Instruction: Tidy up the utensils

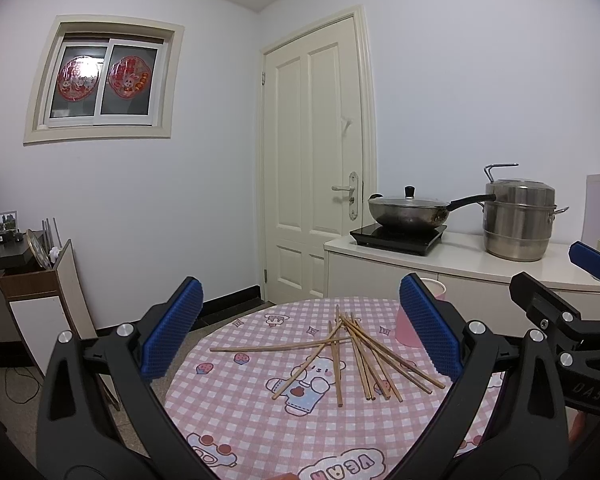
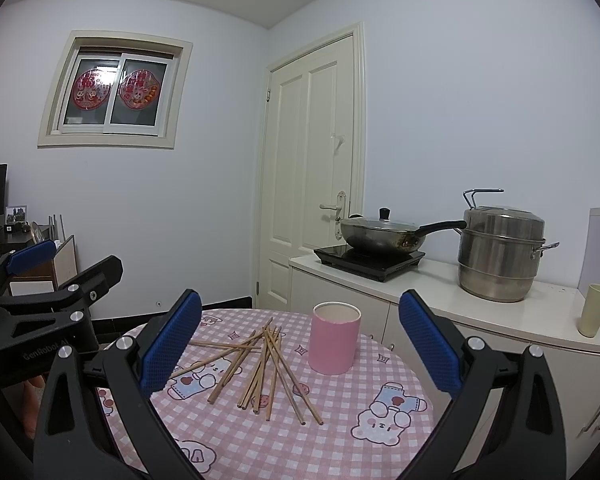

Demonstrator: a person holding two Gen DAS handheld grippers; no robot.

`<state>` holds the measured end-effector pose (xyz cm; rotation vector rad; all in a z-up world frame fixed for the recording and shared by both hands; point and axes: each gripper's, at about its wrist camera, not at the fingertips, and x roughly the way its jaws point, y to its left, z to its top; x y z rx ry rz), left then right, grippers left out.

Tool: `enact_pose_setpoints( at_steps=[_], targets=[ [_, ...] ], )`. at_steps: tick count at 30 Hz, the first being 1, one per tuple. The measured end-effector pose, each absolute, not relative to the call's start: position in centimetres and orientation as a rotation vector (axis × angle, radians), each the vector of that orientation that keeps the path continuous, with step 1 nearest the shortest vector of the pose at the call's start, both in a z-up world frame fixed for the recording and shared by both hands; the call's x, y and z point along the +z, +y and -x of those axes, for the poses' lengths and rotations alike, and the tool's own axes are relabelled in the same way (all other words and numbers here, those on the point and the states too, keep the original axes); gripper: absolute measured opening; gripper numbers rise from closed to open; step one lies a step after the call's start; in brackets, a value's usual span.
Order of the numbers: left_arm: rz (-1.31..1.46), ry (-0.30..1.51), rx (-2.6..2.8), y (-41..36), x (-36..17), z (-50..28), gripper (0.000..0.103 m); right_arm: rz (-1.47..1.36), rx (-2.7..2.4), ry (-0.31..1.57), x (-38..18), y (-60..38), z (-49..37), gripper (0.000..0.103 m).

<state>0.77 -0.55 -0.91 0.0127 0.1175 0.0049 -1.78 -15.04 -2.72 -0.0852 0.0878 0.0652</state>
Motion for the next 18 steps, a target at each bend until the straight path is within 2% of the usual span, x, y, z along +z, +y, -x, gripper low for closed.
enact_pose_setpoints(
  at_steps=[14, 18],
  targets=[
    [-0.045, 0.140, 0.019, -0.3, -1.5, -2.2, 0.097, 0.034, 0.121, 0.115, -2.6, -16.0, 0.2, 0.095],
    [-0.079, 0.140, 0.028, 0.0, -1.9, -3.1, 0.097, 0.015, 0.185, 0.062, -2.7, -16.1, -0.2, 0.095]
  ],
)
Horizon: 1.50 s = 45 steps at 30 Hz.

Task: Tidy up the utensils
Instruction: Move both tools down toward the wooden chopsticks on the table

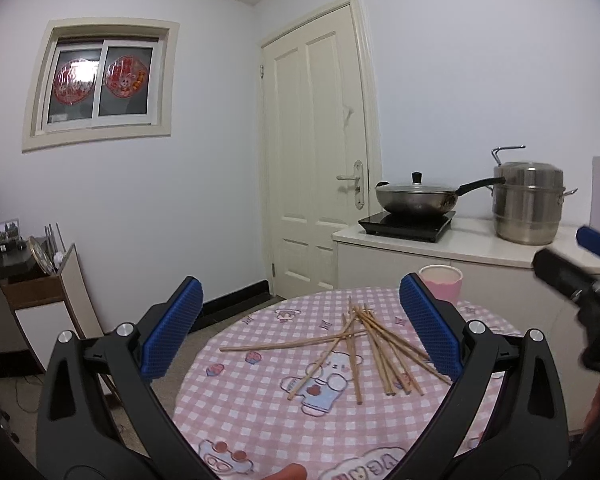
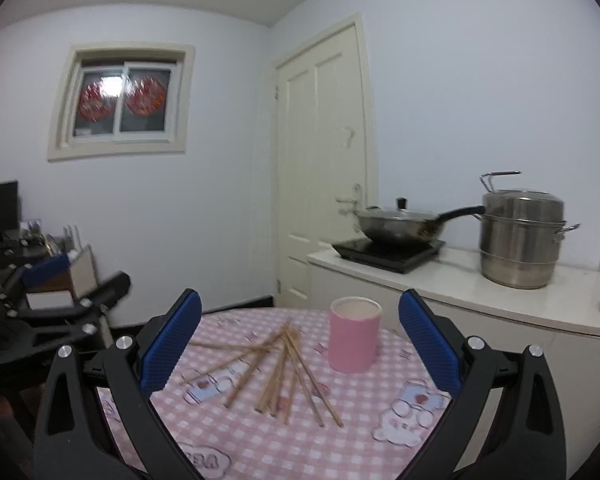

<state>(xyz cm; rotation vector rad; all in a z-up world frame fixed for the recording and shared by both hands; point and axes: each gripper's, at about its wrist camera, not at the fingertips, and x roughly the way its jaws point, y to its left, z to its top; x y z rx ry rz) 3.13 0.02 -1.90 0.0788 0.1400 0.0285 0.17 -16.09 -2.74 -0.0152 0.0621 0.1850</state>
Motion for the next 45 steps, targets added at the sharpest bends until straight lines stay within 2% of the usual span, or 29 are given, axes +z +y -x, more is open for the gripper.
enact_pose_setpoints(
  at_steps=[4, 9, 20, 21, 26, 28, 29, 31, 35, 37, 45],
  targets=[
    [-0.105, 0.158, 0.047, 0.5, -2.3, -4.5, 0.097, 0.058, 0.192, 0.059, -2.8, -15.5, -1.4, 0.095],
    [-0.049, 0.217, -0.075, 2.4, -3.5, -7.3, 0.097, 0.075, 0.210, 0.200, -3.9, -15.2, -5.6, 0.095],
    [-0.121, 0.493, -0.175, 3.5, -7.9, -15.4, 0.095, 0.222, 0.197, 0.445, -9.3, -12.9, -13.6, 0.095],
    [-0.127, 0.508, -0.190, 3.5, -8.2, -16.1, 0.094, 0.237, 0.200, 0.460, -9.8, -12.7, -14.4, 0.095],
    [-0.193, 0.616, -0.261, 3.2, -10.3, -19.8, 0.072, 0.320, 0.205, 0.518, -11.5, -11.8, -17.7, 0.092],
    [-0.221, 0.658, -0.300, 2.8, -11.2, -21.3, 0.063, 0.342, 0.217, 0.551, -12.3, -11.4, -19.0, 0.079],
    [-0.240, 0.676, -0.314, 2.6, -11.6, -21.9, 0.059, 0.350, 0.227, 0.571, -12.7, -11.1, -19.7, 0.076],
    [-0.269, 0.700, -0.332, 2.2, -12.3, -23.0, 0.056, 0.367, 0.237, 0.594, -13.3, -10.7, -20.7, 0.067],
    [-0.314, 0.764, -0.373, 1.3, -13.7, -25.9, 0.043, 0.387, 0.245, 0.623, -13.8, -10.0, -22.4, 0.058],
    [-0.331, 0.781, -0.379, 1.0, -14.1, -26.7, 0.039, 0.396, 0.244, 0.630, -14.0, -9.7, -23.3, 0.055],
    [-0.422, 0.830, -0.426, -0.7, -15.5, -29.8, 0.038, 0.390, 0.257, 0.662, -14.3, -9.8, -25.4, 0.055]
  ],
)
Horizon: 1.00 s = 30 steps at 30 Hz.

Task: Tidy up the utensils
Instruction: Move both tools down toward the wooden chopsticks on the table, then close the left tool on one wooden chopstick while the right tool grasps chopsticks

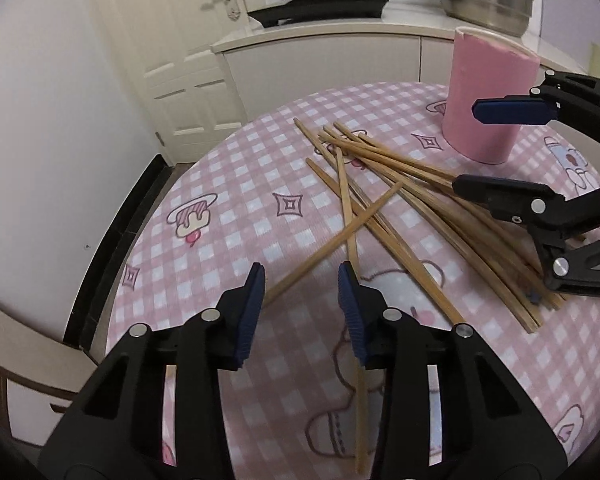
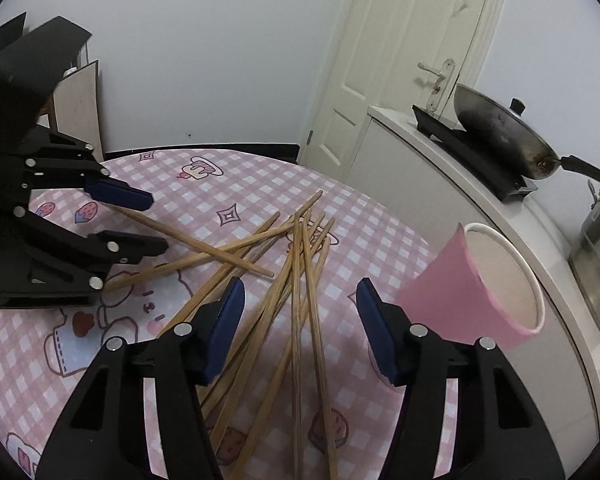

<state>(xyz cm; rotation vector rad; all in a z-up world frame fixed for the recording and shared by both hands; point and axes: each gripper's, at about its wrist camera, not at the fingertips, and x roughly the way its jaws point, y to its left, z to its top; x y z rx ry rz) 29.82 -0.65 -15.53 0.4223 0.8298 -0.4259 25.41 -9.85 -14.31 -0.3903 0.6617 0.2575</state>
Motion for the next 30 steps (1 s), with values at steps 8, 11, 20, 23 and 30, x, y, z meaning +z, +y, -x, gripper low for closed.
enact_pose_setpoints(
  at_steps=[8, 11, 20, 23, 30],
  targets=[
    [-0.488, 0.870, -0.485, -2.3, -16.8, -31.8, 0.031, 0.394, 0.253, 0.686, -14.7, -9.6, -26.6, 0.055],
    [-0.501, 0.865, -0.494, -2.5, -17.0, -31.9, 0.027, 0.394, 0.251, 0.696, -14.9, -9.6, -27.1, 0.055],
    [-0.462, 0.818, -0.428, -1.6, -16.1, -32.2, 0.006, 0.372, 0.264, 0.730, -15.0, -9.1, -28.2, 0.055],
    [-0.413, 0.806, -0.407, -0.6, -15.1, -32.3, 0.006, 0.350, 0.279, 0.751, -15.0, -8.6, -28.8, 0.055],
    [-0.351, 0.788, -0.367, 1.2, -13.1, -31.9, 0.006, 0.236, 0.290, 0.834, -15.1, -7.3, -31.2, 0.053]
  ],
)
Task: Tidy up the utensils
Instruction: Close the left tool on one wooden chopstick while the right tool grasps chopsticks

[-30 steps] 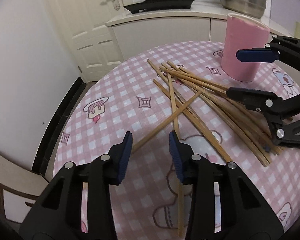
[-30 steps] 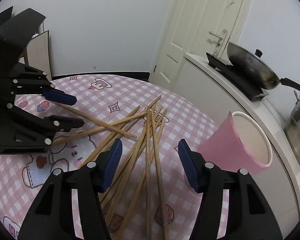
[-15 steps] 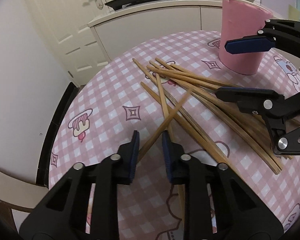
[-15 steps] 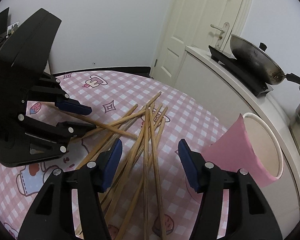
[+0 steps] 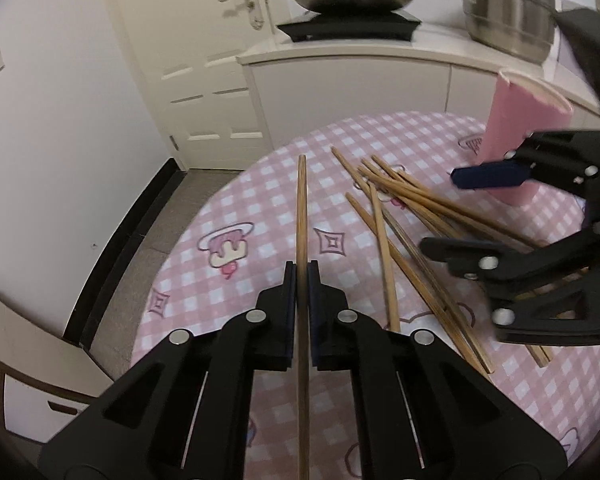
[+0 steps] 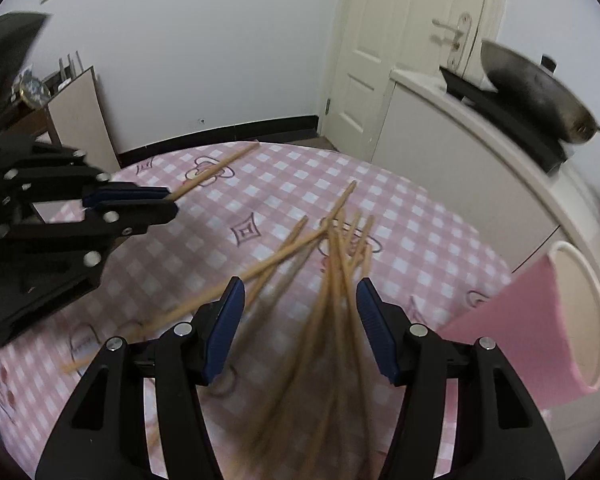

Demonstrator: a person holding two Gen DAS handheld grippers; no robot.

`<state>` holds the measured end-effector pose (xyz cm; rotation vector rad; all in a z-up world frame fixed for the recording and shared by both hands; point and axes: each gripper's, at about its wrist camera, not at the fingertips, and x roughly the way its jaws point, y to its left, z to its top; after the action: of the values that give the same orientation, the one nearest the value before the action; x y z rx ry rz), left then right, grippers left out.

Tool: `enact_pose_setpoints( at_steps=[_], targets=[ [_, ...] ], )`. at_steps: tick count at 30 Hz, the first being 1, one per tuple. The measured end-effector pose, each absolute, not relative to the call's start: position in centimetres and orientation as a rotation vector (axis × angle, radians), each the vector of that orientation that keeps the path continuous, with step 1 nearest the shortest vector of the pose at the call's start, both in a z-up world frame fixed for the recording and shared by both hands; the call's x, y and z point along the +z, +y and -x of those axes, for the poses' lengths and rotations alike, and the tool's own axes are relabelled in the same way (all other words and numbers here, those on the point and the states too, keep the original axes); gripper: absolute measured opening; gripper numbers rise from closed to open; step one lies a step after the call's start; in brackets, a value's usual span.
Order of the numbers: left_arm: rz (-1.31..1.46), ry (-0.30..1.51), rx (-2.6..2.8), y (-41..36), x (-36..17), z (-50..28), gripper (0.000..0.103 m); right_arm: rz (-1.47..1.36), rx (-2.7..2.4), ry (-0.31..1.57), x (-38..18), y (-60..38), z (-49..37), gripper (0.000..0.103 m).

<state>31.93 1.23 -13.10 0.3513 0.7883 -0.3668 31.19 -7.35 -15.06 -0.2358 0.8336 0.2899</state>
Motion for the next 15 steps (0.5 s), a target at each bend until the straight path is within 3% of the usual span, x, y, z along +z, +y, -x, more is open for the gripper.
enact_pose_setpoints(
  at_steps=[7, 15],
  targets=[
    [-0.338, 0.764, -0.339, 1.8, -12.1, -31.4, 0.006, 0.084, 0.282, 0.939, -15.6, -7.1, -34.0, 0.034],
    [-0.325, 0.764, -0.315, 1.9, -12.1, -31.8, 0.006, 0.030, 0.275, 0.997, -16.4, -7.0, -35.3, 0.025]
  ],
)
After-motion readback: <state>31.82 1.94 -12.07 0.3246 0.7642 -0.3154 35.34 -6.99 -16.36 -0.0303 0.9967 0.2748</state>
